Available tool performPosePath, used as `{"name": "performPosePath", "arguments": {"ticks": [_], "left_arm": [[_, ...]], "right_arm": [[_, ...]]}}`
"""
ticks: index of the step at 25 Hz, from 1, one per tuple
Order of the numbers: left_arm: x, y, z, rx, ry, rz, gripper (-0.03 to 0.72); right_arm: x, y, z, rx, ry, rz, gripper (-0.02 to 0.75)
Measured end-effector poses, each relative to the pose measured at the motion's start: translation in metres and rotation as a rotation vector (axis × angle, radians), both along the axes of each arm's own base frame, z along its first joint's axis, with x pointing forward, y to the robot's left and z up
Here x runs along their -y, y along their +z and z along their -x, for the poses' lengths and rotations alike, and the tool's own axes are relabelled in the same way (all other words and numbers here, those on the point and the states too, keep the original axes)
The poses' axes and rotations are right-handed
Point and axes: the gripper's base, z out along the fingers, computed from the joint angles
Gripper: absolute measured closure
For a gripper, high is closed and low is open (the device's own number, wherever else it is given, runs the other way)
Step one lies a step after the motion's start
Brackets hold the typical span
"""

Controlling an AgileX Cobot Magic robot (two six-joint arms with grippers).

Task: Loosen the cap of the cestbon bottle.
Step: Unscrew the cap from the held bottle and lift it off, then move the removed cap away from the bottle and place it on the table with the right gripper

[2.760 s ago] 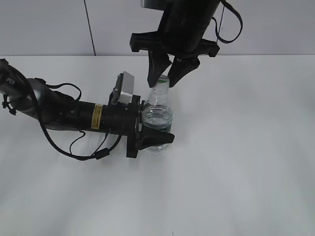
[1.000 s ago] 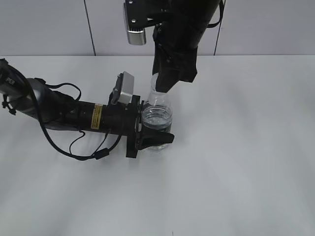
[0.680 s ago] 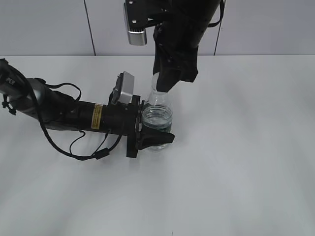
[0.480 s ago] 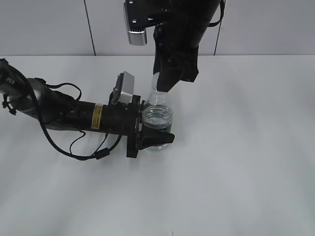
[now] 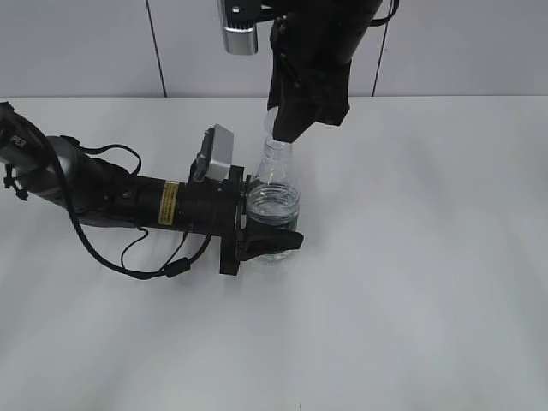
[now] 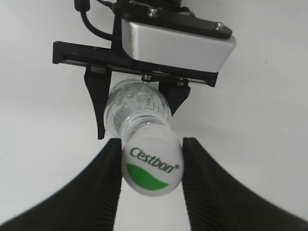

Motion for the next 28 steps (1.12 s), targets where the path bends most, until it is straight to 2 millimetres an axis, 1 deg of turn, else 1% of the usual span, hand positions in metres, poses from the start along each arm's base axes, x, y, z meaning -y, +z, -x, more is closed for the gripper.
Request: {"name": "performPosePath", "arguments": {"ticks": [4, 8, 10, 13, 15, 18, 20, 23, 28], "left_arm": [[0.0, 0.0, 0.0, 0.0, 0.0, 0.001, 0.276], [0.0, 0.0, 0.0, 0.0, 0.0, 0.001, 0.276], [0.0, 0.0, 0.0, 0.0, 0.0, 0.001, 0.276], [0.0, 0.0, 0.0, 0.0, 0.0, 0.001, 0.276], [0.0, 0.0, 0.0, 0.0, 0.0, 0.001, 0.276], [0.0, 0.0, 0.0, 0.0, 0.0, 0.001, 0.276], [0.0, 0.0, 0.0, 0.0, 0.0, 0.001, 0.276], [0.0, 0.0, 0.0, 0.0, 0.0, 0.001, 0.276], [0.0, 0.0, 0.0, 0.0, 0.0, 0.001, 0.276]], "right_arm": [[0.001, 0.007, -0.003, 0.002, -0.095, -0.001, 0.447], [0.004, 0.015, -0.008, 0.009, -0.227, -0.004, 0.447], [0.008, 0.016, -0.011, -0.008, -0.311, -0.01, 0.447], [0.022, 0.017, -0.02, -0.044, -0.449, -0.029, 0.447], [0.04, 0.017, -0.032, -0.07, -0.571, -0.044, 0.447], [0.074, 0.017, -0.05, -0.116, -0.786, -0.073, 0.447], [0.096, 0.013, -0.059, -0.148, -0.914, -0.085, 0.447], [0.127, 0.0, -0.069, -0.187, -1.068, -0.088, 0.447], [0.157, -0.028, -0.072, -0.261, -1.228, -0.066, 0.447]]}}
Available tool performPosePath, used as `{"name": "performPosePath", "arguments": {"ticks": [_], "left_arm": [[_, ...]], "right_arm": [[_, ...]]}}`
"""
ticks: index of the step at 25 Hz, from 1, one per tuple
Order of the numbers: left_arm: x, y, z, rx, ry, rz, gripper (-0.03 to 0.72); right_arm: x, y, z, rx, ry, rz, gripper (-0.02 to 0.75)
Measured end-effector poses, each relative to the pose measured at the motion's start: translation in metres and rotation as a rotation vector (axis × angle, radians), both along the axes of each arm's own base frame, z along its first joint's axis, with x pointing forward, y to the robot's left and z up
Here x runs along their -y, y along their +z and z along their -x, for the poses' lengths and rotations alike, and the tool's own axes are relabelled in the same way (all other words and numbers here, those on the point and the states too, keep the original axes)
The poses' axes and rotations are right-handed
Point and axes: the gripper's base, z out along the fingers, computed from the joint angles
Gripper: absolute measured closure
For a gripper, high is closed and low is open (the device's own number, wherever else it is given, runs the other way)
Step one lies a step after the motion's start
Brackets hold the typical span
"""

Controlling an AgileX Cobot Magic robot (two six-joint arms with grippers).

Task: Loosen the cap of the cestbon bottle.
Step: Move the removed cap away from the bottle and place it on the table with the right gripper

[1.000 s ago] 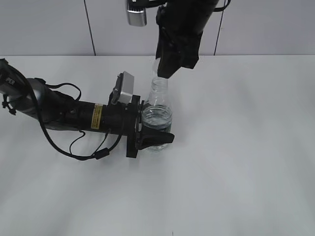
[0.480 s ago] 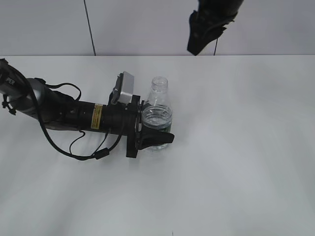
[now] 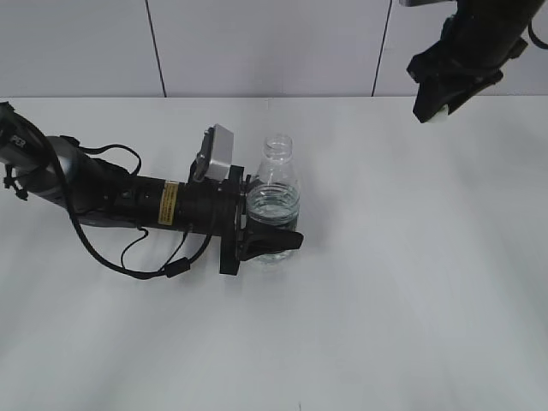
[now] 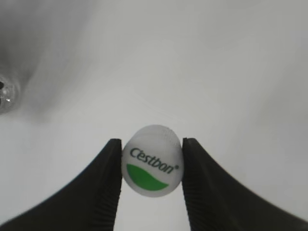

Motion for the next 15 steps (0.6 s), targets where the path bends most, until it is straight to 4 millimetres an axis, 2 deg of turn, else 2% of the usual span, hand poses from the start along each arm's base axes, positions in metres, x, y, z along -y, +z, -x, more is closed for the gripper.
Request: {"name": "performPosePath", "arguments": {"ticks": [4, 15], "left_arm": [[0.0, 0.0, 0.0, 0.0, 0.0, 0.0, 0.276], [0.0, 0.0, 0.0, 0.0, 0.0, 0.001, 0.276]], "right_arm": [[0.014, -0.026, 0.002, -0.034, -0.101, -0.008, 0.447], [0.032, -0.088, 0.02, -0.075, -0.307, 0.02, 0.447]]}}
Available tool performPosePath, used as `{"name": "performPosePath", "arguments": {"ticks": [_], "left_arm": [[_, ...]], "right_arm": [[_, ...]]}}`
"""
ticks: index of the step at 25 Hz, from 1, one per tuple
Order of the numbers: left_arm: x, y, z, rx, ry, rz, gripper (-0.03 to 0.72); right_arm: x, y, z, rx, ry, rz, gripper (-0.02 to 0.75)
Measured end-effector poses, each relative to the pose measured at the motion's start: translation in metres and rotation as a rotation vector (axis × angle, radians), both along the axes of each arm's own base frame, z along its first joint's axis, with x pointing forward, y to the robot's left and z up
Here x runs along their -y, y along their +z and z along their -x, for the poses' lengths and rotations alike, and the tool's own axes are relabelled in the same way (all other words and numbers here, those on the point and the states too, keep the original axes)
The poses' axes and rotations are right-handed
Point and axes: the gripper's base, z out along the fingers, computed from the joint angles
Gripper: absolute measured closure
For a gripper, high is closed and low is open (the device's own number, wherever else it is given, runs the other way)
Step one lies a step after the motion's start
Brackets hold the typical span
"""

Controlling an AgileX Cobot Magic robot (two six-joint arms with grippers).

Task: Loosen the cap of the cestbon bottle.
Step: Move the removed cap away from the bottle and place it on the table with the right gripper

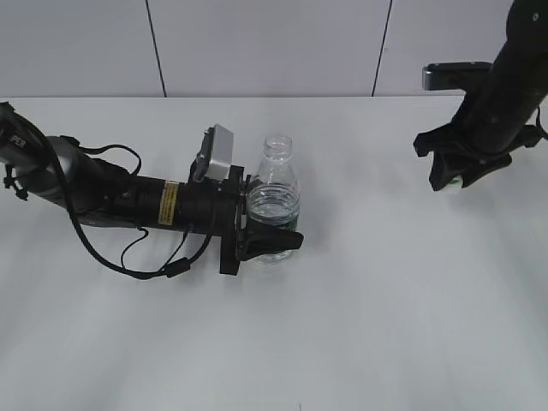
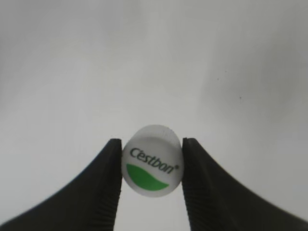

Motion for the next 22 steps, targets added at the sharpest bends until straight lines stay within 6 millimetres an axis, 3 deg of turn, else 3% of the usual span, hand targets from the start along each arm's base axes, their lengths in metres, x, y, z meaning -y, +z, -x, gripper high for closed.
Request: {"name": "performPosePath", "arguments": {"ticks": [9, 16, 22], "left_arm": [[0.0, 0.0, 0.0, 0.0, 0.0, 0.0, 0.276], [0.0, 0.0, 0.0, 0.0, 0.0, 0.0, 0.276], [0.0, 0.0, 0.0, 0.0, 0.0, 0.0, 0.276]], "right_arm": [[0.025, -0.02, 0.003, 0.018, -0.11, -0.003, 0.447], [0.026, -0.045, 0.001, -0.027, -0.113, 0.006, 0.447], [0.026, -0.047, -0.001, -0.008, -0.118, 0.004, 0.447]]}}
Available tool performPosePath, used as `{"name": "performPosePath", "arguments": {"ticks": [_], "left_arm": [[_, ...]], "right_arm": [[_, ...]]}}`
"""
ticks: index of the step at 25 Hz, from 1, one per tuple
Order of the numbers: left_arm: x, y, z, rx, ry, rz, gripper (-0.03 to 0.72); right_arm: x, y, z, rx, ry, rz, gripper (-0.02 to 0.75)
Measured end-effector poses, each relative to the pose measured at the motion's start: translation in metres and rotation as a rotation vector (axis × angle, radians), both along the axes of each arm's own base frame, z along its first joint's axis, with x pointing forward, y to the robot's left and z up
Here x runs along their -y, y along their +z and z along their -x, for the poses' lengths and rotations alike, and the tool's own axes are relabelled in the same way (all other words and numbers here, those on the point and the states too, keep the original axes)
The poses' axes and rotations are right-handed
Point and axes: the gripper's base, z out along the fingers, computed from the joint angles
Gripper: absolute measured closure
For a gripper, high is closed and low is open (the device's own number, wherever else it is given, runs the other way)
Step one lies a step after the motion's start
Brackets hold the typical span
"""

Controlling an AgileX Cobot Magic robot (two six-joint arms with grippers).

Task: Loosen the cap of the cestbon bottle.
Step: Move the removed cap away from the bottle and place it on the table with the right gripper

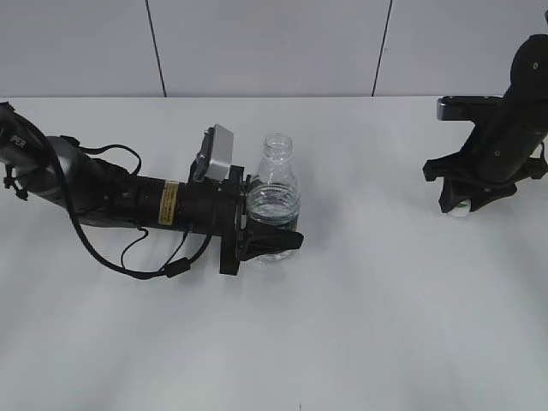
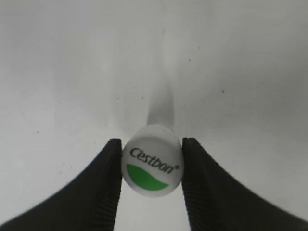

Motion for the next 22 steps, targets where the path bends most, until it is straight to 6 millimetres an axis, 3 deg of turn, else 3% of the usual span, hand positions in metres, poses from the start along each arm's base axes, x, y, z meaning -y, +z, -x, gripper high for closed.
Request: {"name": "performPosePath", "arguments": {"ticks": [22], "left_arm": [[0.0, 0.0, 0.0, 0.0, 0.0, 0.0, 0.276]], "right_arm": [[0.0, -0.0038, -0.001, 0.002, -0.001, 0.001, 0.447]]}}
